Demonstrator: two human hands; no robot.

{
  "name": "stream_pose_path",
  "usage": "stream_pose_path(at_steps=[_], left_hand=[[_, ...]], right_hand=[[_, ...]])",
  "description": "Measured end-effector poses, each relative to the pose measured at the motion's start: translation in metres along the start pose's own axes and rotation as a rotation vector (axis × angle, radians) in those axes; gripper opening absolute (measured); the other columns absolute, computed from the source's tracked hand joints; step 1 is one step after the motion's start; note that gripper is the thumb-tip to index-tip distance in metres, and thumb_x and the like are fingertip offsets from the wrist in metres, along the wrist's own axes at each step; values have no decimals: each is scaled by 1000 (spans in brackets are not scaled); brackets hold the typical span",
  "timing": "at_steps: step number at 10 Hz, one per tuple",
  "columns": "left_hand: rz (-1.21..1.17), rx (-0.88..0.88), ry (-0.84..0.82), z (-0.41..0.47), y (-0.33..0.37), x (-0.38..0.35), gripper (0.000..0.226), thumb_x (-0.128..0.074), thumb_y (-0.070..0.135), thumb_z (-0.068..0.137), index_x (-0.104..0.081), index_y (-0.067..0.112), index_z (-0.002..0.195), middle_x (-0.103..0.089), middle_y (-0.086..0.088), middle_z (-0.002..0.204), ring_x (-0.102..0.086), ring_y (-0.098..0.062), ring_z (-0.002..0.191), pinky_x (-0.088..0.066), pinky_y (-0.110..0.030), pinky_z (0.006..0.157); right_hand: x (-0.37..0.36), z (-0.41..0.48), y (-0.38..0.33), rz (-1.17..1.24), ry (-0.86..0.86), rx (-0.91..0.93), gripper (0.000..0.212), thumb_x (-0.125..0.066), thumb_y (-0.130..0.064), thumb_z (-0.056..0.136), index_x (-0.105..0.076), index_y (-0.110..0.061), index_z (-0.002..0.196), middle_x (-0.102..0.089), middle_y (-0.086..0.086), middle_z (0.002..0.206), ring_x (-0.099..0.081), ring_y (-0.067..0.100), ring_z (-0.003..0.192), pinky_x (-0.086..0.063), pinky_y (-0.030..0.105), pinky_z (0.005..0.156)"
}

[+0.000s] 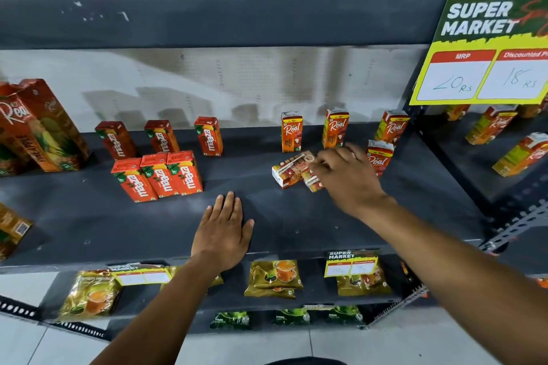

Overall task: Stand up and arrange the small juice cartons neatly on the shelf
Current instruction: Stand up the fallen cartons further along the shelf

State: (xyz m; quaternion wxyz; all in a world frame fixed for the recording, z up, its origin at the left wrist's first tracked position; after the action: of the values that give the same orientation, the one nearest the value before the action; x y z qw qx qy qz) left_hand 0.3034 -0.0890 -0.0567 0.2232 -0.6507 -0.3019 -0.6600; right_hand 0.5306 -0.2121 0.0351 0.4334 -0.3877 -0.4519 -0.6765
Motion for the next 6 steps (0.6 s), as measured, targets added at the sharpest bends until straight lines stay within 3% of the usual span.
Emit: stream_pose_path(at_steps=[2, 3, 4, 5, 6], left_hand=[[15, 11, -15, 1, 0, 2, 66, -12, 50, 97, -7, 11, 150, 0, -6, 161, 4, -22, 147, -2, -39, 119], [14, 14, -16, 1, 0, 2, 66, -12, 50, 97, -7, 11, 150, 0, -6, 161, 5, -22, 147, -2, -39, 119], [23, 14, -16, -1, 1, 2, 65, -12, 49, 98, -6, 11, 150, 0, -6, 161, 4, -23, 147, -2, -39, 119], [25, 13, -20, 0, 1, 2, 65, -12, 49, 98, -6, 11, 150, 0, -6, 161, 4, -23, 147, -2, -39, 119], [27, 8, -20, 1, 2, 2, 65, -12, 49, 98, -6, 11, 150, 0, -6, 161, 4, -23, 147, -2, -39, 119]], right_hand=[[-9, 12, 11, -534, -130, 562, 32, -74, -10, 78, -69, -15, 109, -62, 12, 122, -49, 36, 123, -23, 53, 116], [-8, 12, 13, -580, -119, 654, 32, -74, -11, 78, -69, -15, 109, -62, 11, 123, -50, 35, 123, -23, 52, 116], [3, 15, 21, -447, -134, 715, 49, -73, -8, 78, -61, -19, 125, -58, 12, 132, -45, 36, 131, -20, 54, 116], [24, 24, 36, -223, -198, 578, 73, -71, -6, 78, -43, -25, 143, -41, 10, 150, -29, 36, 142, -20, 52, 116], [52, 42, 61, 69, -390, 234, 93, -68, -7, 77, -19, -34, 151, -19, -1, 161, -12, 27, 147, -20, 41, 118]])
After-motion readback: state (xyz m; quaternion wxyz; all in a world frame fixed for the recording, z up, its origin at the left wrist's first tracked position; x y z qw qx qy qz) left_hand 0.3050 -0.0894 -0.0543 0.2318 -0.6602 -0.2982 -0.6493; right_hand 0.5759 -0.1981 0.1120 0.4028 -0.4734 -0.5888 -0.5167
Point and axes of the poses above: each hand's wrist, its own z-axis towards the middle knuckle, its own x-axis out of the back of the hand, y = z × x, the point moved 1 cm from there along z, towards the middle knuckle
